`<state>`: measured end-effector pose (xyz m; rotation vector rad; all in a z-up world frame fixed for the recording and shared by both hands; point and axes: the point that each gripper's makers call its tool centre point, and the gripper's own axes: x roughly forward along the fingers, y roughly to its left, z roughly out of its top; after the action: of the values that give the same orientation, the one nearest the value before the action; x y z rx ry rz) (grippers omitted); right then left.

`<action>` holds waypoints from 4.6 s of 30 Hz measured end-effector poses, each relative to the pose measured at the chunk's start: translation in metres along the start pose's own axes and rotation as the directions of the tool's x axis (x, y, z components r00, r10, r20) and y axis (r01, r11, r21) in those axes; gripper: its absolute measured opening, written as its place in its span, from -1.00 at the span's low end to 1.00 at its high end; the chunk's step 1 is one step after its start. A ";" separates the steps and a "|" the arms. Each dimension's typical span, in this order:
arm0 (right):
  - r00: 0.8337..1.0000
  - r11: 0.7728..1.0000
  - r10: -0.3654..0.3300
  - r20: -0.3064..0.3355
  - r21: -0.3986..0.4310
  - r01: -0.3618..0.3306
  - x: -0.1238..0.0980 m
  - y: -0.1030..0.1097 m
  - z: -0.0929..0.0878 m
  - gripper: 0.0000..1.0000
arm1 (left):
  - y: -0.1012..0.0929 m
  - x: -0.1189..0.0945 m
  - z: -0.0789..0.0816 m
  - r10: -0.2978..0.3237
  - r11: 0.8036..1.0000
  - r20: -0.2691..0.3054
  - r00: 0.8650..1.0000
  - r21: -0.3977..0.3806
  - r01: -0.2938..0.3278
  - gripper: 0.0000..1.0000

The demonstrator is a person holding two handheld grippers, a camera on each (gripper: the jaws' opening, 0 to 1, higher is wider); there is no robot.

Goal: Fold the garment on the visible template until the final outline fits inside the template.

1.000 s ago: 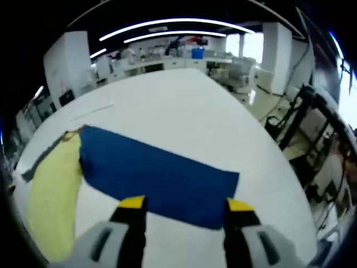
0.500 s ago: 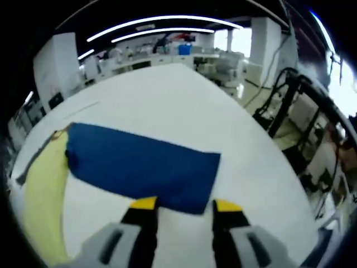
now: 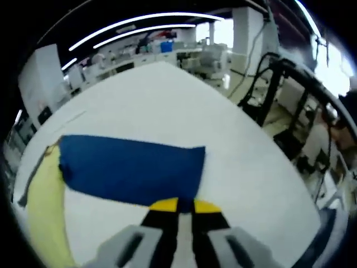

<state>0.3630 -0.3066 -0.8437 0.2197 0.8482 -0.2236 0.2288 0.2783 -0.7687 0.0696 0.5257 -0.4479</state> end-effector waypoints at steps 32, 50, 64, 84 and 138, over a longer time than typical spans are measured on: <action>0.979 0.979 0.195 0.067 -0.071 -0.190 -0.015 0.063 0.061 -1.00 | -0.001 -0.001 -0.007 0.002 1.000 -0.006 1.000 -0.023 -0.002 0.88; 0.949 0.927 0.306 0.071 -0.247 -0.281 -0.023 0.145 0.099 -1.00 | -0.010 -0.003 -0.007 -0.001 1.000 -0.017 1.000 -0.016 0.000 0.88; 0.925 0.870 0.378 0.040 -0.355 -0.340 -0.019 0.198 0.117 -1.00 | -0.018 -0.004 -0.004 -0.004 1.000 -0.028 1.000 -0.016 0.004 0.87; 0.893 0.766 0.442 -0.090 -0.480 -0.427 -0.010 0.271 0.111 -1.00 | -0.023 0.001 -0.002 -0.037 0.999 -0.037 0.999 0.002 0.037 0.87; 0.752 0.460 0.642 -0.147 -0.711 -0.531 -0.072 0.458 0.097 -1.00 | -0.030 0.001 -0.011 -0.059 0.998 -0.044 0.997 -0.021 0.058 0.85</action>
<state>0.5149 0.1114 -0.6803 -0.2631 0.6059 0.7726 0.2109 0.2531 -0.7774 0.0453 0.5775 -0.4988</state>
